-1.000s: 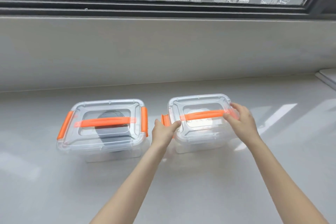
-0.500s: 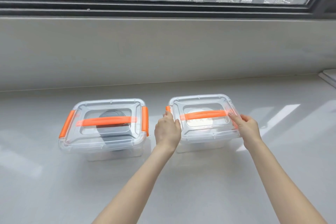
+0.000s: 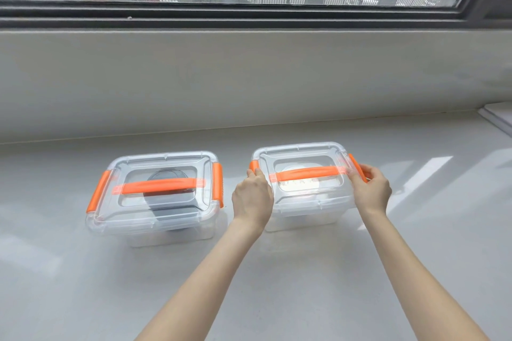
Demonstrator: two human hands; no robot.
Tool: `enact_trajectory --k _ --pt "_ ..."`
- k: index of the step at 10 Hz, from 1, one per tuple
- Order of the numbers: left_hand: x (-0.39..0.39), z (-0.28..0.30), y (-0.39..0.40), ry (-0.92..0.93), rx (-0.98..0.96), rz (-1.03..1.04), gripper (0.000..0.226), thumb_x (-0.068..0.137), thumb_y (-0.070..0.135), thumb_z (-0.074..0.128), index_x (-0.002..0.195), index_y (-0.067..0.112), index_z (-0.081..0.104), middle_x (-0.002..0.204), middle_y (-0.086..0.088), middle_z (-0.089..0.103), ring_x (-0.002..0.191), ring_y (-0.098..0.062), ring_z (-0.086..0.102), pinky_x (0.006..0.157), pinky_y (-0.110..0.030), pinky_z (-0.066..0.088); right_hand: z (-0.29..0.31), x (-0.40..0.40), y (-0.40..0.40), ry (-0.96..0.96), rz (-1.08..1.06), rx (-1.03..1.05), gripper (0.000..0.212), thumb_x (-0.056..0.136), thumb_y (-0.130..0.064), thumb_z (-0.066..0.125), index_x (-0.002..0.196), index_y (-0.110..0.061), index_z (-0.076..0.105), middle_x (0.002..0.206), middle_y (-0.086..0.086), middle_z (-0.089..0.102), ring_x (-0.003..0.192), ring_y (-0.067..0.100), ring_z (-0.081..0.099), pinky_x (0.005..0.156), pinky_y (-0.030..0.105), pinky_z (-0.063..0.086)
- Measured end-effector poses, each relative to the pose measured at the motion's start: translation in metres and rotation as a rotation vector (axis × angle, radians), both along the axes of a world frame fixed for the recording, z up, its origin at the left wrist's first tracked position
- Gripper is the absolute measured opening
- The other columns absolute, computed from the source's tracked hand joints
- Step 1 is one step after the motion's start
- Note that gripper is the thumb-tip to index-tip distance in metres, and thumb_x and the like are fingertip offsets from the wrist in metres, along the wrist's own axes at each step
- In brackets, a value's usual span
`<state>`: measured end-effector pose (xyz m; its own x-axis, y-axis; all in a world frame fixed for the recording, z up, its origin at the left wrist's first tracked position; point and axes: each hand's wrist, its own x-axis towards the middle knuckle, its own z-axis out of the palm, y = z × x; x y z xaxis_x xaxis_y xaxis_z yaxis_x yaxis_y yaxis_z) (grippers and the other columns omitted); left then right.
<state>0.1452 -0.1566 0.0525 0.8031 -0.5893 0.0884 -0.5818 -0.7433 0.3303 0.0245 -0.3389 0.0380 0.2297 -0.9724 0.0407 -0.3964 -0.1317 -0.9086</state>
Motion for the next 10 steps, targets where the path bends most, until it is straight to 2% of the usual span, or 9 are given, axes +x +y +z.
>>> enact_trajectory --k 2,4,5,6,7,8,9,10 --pt "0.000 0.000 0.000 -0.012 0.002 -0.006 0.052 0.093 0.013 0.028 0.143 0.004 0.018 0.115 -0.016 0.060 0.091 -0.035 0.062 0.071 -0.039 0.047 0.005 -0.001 0.004 0.118 0.020 -0.177 0.025 0.084 -0.023 0.060 0.105 -0.011 0.068 0.096 0.018 0.072 0.090 0.034 0.062 0.080 0.039 0.047" --pt "0.001 -0.002 -0.001 -0.005 -0.010 0.011 0.050 0.092 0.012 0.030 0.141 0.002 0.023 0.109 -0.015 0.061 0.090 -0.035 0.062 0.068 -0.038 0.046 0.008 0.001 0.008 0.197 0.062 -0.313 0.024 0.087 -0.013 0.055 0.107 -0.013 0.068 0.080 0.029 0.070 0.068 0.041 0.053 0.065 0.038 0.044" --pt "0.001 -0.002 -0.001 -0.002 -0.008 0.008 0.051 0.092 0.013 0.030 0.141 0.002 0.022 0.110 -0.015 0.061 0.091 -0.035 0.062 0.069 -0.039 0.046 0.011 0.000 0.008 0.291 0.085 -0.329 0.027 0.089 -0.014 0.050 0.111 -0.015 0.066 0.079 0.027 0.069 0.074 0.042 0.055 0.067 0.040 0.046" --pt "0.000 -0.001 0.001 0.014 -0.023 0.005 0.049 0.092 0.016 0.031 0.139 0.003 0.027 0.111 -0.015 0.060 0.091 -0.035 0.061 0.067 -0.038 0.044 0.016 0.004 0.010 0.486 0.108 -0.355 0.029 0.090 -0.012 0.044 0.112 -0.003 0.062 0.096 0.026 0.066 0.100 0.041 0.051 0.081 0.043 0.042" --pt "0.001 0.000 0.005 0.095 -0.102 -0.015 0.049 0.092 0.020 0.036 0.139 0.008 0.028 0.116 -0.015 0.059 0.096 -0.036 0.059 0.071 -0.040 0.045 0.017 0.014 0.031 0.530 0.205 -0.408 0.046 0.090 -0.022 0.047 0.131 -0.002 0.040 0.135 0.019 0.049 0.129 0.035 0.034 0.104 0.044 0.028" --pt "0.001 0.002 0.012 0.208 -0.166 -0.062 0.054 0.091 0.027 0.042 0.140 0.010 0.027 0.135 -0.013 0.049 0.116 -0.032 0.050 0.087 -0.039 0.044 0.020 0.026 0.064 0.359 0.405 -0.387 0.067 0.090 -0.031 0.050 0.144 -0.008 0.018 0.151 0.013 0.029 0.140 0.028 0.020 0.114 0.038 0.017" --pt "0.005 0.012 0.022 0.216 -0.243 -0.125 0.064 0.090 0.032 0.046 0.143 0.011 0.018 0.153 -0.010 0.024 0.139 -0.022 0.025 0.107 -0.034 0.031 0.039 0.037 0.090 0.163 0.508 -0.321 0.074 0.087 -0.036 0.054 0.145 -0.016 0.012 0.151 0.008 0.030 0.139 0.022 0.023 0.111 0.033 0.022" --pt "0.019 0.035 0.032 0.092 -0.382 -0.129 0.068 0.089 0.034 0.048 0.144 0.012 0.016 0.155 -0.009 0.019 0.143 -0.019 0.016 0.113 -0.033 0.023 0.084 0.039 0.108 -0.147 0.510 -0.375 0.069 0.087 -0.033 0.055 0.144 -0.022 0.017 0.149 0.002 0.034 0.135 0.009 0.029 0.103 0.011 0.021"
